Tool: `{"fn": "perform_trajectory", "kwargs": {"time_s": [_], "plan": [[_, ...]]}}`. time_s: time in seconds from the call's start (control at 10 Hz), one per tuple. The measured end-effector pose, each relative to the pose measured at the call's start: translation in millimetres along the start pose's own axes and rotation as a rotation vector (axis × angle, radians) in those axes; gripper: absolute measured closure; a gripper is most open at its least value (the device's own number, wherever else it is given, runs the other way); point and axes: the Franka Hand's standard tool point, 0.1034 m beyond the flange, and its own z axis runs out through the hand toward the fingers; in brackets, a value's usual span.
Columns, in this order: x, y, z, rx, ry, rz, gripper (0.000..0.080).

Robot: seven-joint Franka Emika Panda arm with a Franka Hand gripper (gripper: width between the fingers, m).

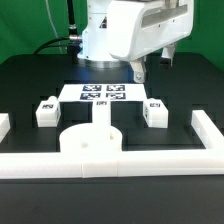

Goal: Assemble stool

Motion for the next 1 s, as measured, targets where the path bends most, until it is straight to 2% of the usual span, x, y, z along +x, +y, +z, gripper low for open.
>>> {"fn": "perform_trajectory", "kwargs": {"time_s": [0.6,0.7,0.8,1.0], "plan": [[-2.1,1.4,1.3,0.002,-0.001,0.001,0.0150],[-19.7,18.0,12.2,0.006,0.009,-0.069,0.0150],[-33.0,28.2,21.1,0.014,0.005,-0.059,0.0150],[-50.3,45.5,41.9,0.020,0.013,-0.113,0.0150]]}}
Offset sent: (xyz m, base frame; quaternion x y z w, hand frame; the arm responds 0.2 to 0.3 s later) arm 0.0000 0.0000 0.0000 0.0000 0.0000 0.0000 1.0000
